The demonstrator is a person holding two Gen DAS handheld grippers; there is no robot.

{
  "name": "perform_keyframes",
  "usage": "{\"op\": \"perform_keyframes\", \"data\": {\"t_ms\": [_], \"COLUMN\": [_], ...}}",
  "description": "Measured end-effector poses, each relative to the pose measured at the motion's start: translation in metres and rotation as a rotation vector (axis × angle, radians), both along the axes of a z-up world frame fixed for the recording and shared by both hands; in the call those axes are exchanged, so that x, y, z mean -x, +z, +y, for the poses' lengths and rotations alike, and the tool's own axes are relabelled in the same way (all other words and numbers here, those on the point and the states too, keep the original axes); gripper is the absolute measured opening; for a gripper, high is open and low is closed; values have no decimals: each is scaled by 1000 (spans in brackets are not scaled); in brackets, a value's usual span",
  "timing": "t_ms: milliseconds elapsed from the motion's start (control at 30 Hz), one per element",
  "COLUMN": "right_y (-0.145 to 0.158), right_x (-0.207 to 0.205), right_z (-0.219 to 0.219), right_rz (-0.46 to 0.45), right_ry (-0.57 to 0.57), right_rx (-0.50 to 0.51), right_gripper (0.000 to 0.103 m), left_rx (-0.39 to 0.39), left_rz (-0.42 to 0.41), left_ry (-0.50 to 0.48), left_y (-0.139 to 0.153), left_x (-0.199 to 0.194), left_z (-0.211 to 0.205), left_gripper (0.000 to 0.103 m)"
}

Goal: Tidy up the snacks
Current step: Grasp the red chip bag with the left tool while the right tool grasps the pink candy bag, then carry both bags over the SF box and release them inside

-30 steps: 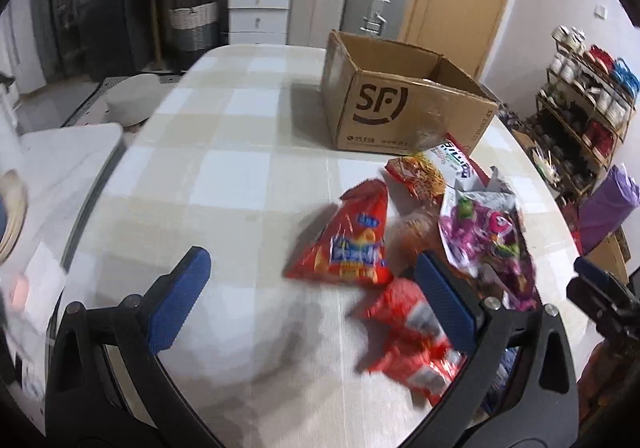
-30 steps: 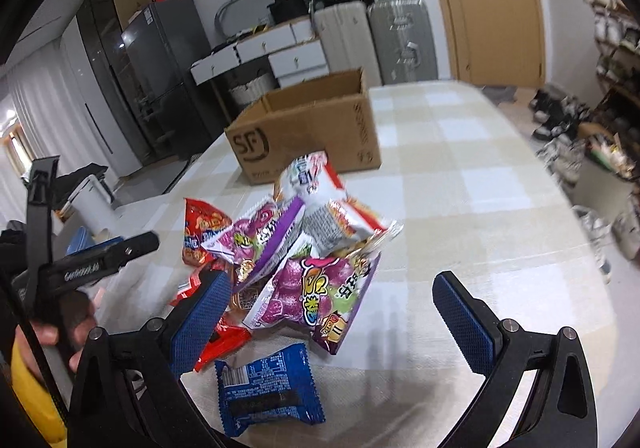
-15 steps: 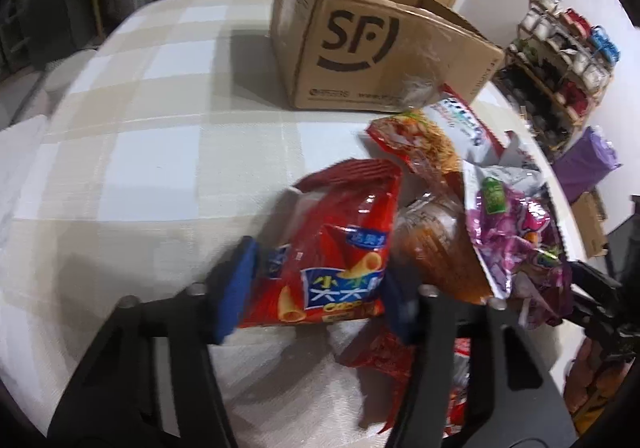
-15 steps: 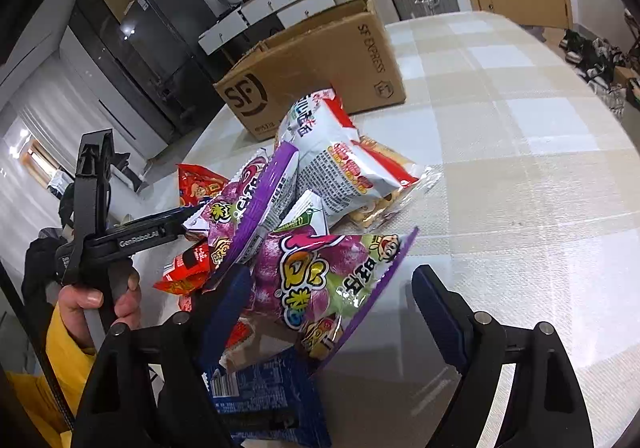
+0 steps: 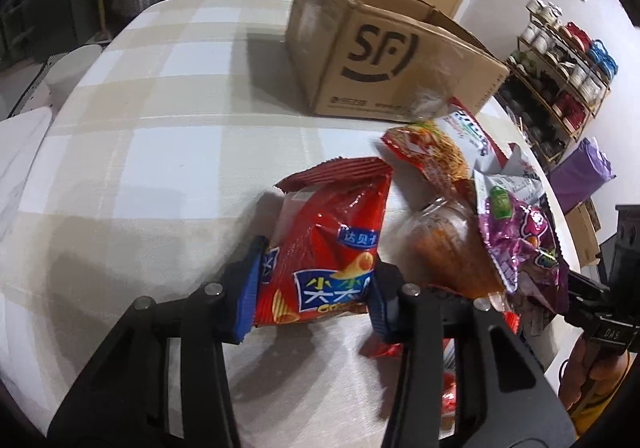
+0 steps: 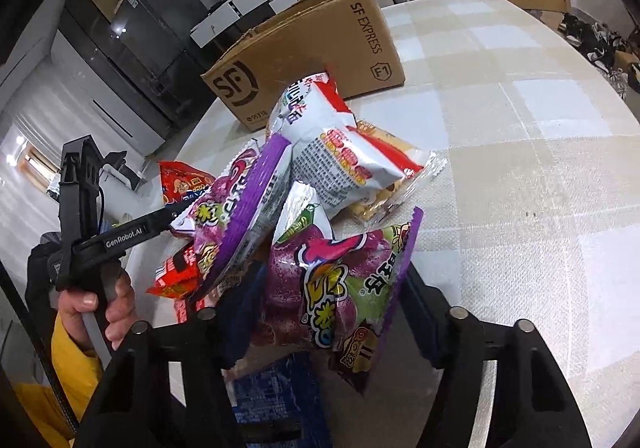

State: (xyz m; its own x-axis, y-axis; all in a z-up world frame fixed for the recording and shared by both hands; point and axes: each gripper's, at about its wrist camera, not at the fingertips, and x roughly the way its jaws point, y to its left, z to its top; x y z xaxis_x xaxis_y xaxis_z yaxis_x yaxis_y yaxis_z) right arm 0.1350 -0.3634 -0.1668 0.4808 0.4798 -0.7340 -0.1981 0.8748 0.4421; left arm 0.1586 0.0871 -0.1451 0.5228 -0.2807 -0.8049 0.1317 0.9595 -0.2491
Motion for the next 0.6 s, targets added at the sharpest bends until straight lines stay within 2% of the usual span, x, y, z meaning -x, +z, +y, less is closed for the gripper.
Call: {"op": "perform_keyframes", "data": {"t_ms": [133, 333, 467, 600], "right_y": [4, 31, 69, 115], "right_x": [7, 27, 33, 16], "right_z": [-1, -16, -32, -37], "right_rz": [-14, -107, -195, -286], "right_ry": [-1, -24, -36, -12], "right_rx": [15, -2, -38, -84], "right_gripper": [60, 59, 59, 59], "left_rx": [17, 56, 74, 73], "left_rz": [-5, -41, -111, -184], "left_ry": [20, 38, 25, 10], "left_y": [6, 34, 78, 126], "left_x": [8, 23, 28, 15], "left_z": [14, 28, 30, 21], "left_gripper": [42, 42, 42, 42]}}
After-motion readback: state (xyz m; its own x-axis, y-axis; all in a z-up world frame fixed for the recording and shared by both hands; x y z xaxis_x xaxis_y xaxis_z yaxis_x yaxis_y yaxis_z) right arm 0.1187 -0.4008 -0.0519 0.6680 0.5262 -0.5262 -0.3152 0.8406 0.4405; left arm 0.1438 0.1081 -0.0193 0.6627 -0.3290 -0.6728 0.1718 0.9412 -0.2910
